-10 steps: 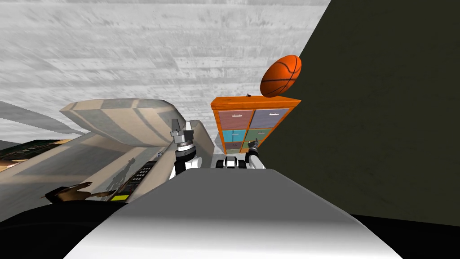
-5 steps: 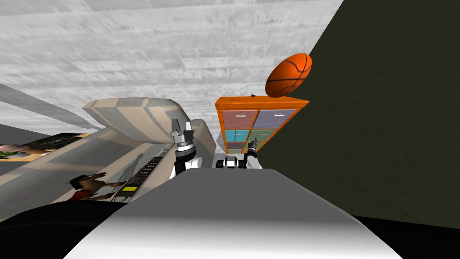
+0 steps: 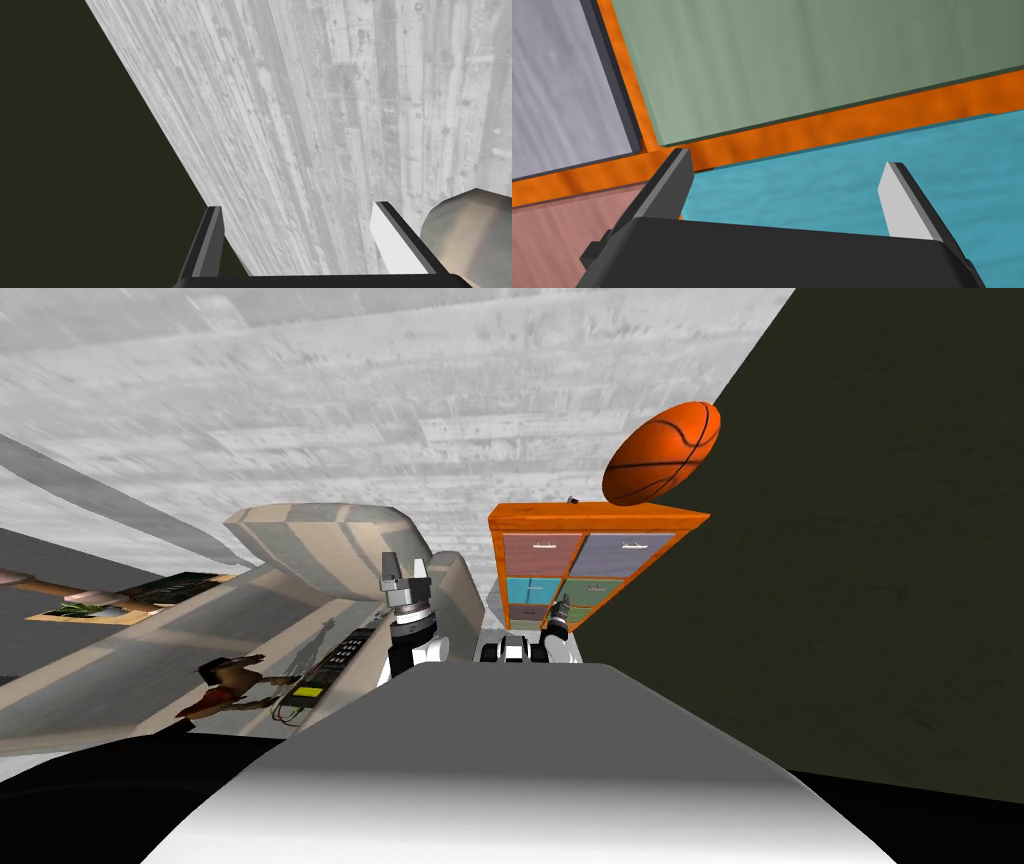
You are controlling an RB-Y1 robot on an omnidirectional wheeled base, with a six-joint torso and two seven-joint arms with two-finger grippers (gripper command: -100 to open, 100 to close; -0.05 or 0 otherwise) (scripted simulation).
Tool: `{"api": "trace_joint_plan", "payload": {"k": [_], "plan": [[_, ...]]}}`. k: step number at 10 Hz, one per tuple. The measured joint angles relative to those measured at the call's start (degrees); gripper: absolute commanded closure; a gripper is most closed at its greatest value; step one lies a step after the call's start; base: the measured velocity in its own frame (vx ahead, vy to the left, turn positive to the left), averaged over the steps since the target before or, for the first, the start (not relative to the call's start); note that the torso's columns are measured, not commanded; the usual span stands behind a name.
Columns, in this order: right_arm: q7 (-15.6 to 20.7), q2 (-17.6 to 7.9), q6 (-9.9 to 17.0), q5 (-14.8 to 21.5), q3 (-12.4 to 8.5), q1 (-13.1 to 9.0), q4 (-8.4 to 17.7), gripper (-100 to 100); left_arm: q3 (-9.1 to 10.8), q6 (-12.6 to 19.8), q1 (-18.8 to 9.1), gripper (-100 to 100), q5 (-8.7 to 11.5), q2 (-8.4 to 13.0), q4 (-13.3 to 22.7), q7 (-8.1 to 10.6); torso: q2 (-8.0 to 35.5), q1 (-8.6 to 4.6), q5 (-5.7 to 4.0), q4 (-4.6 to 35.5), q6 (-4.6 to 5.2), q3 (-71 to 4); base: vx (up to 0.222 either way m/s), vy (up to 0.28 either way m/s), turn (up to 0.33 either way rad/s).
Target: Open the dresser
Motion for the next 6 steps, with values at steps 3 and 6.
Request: {"api": "trace_joint_plan", "payload": {"k": [3,6], "plan": [[1.2,0.5,3.7,4.5,2.0,-1.3,2.9,-100,0.0,0.0,0.0,0,0.0,0.0,0.0,0.0,0.0,-0.02,0.0,0.0,0.01,0.0,-0.003,0.03,0.113],[2.7,1.6,8.1,9.7,4.6,-2.9,6.5,-100,0.0,0.0,0.0,0,0.0,0.0,0.0,0.0,0.0,-0.01,0.0,0.0,0.02,0.0,-0.005,0.038,0.146]]}}
